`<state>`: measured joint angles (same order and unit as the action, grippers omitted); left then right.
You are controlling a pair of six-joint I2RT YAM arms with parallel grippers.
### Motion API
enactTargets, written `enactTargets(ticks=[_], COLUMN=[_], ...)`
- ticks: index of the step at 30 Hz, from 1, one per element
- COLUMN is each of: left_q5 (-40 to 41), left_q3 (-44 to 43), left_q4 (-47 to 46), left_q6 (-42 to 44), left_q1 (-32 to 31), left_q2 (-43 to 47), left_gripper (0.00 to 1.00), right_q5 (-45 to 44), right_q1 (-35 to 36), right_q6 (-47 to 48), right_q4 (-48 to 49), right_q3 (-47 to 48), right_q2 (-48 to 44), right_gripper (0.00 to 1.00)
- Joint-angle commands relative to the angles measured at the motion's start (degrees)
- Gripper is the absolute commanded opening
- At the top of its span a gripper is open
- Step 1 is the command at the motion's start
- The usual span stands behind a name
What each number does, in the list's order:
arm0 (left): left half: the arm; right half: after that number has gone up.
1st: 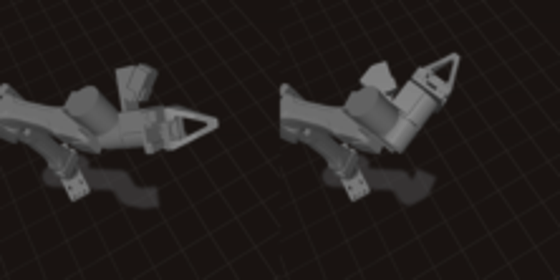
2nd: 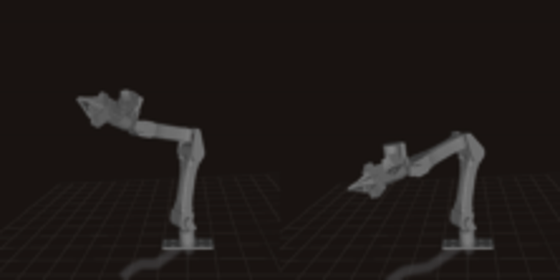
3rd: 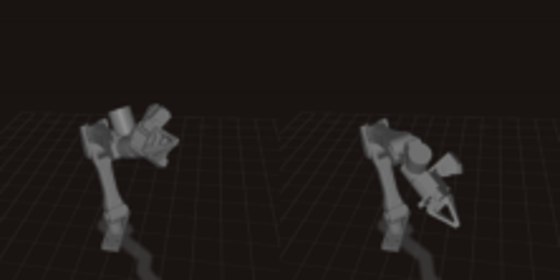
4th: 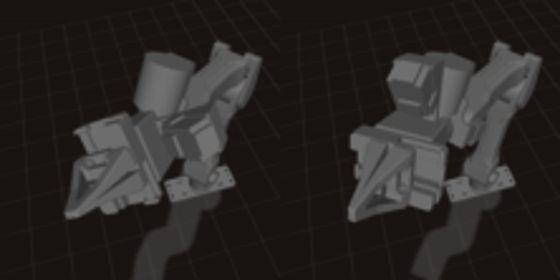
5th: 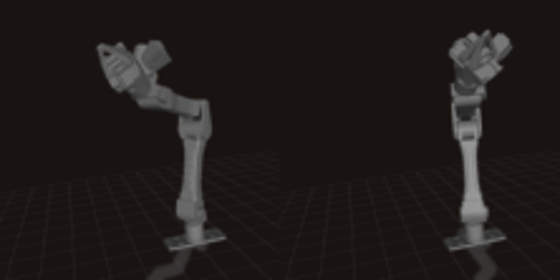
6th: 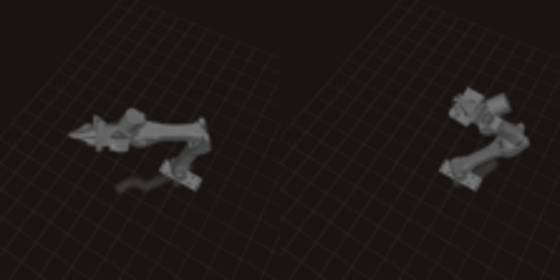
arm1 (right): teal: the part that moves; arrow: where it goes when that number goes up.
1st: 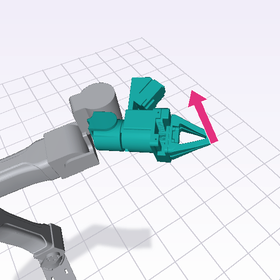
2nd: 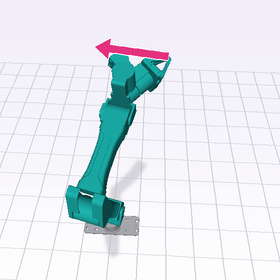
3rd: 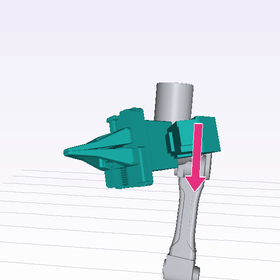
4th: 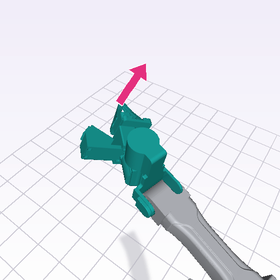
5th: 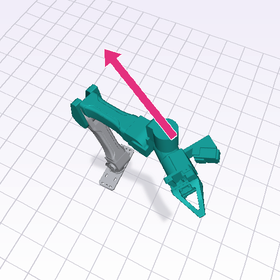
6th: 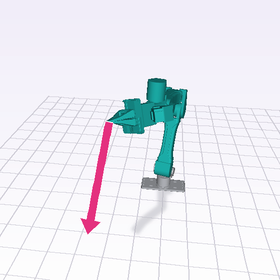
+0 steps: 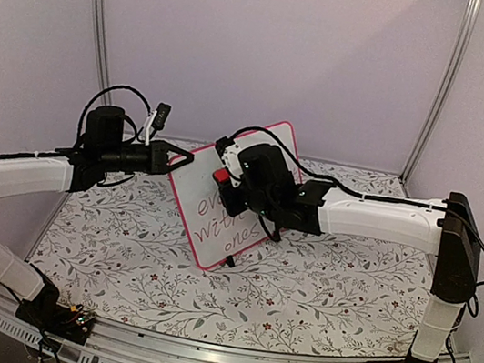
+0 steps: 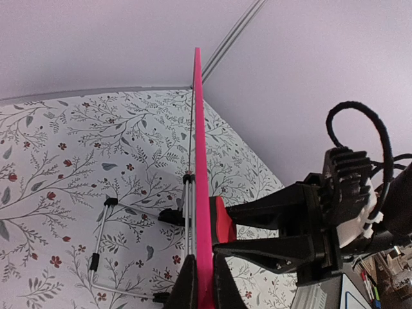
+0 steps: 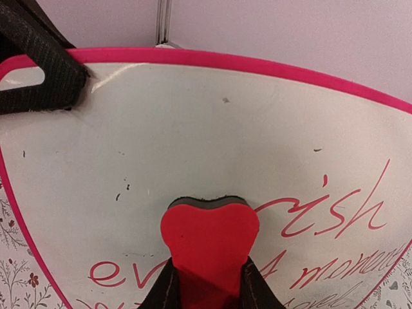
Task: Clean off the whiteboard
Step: Erase the whiteboard at the center of the board.
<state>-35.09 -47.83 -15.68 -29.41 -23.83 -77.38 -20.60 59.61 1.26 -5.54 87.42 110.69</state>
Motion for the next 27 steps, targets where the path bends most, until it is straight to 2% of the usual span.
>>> enactTargets(ticks=[1, 17, 27], left_q5=[-6.13, -6.13, -6.30], left_q3=[0.33, 0.33, 0.37], left_q4=[-0.92, -0.86, -0.93], left_q6=[-1.70, -1.62, -1.69], left_q1=[-1.88, -1.90, -1.87], left_q2=[0.19, 0.22, 0.21], left_gripper=[0.00, 0.00, 0.00], right_q5=[1.53, 0.87, 1.13], right_q1=[-0.46, -0.64, -1.07], right_q6=[-0.53, -0.99, -0.93], right_q4=[-3.94, -2.90, -2.74], right_q3=[-2.79, -5.65, -4.24], right_q2=[0.40, -0.38, -0.57], right_gripper=[0.25, 0.25, 0.25])
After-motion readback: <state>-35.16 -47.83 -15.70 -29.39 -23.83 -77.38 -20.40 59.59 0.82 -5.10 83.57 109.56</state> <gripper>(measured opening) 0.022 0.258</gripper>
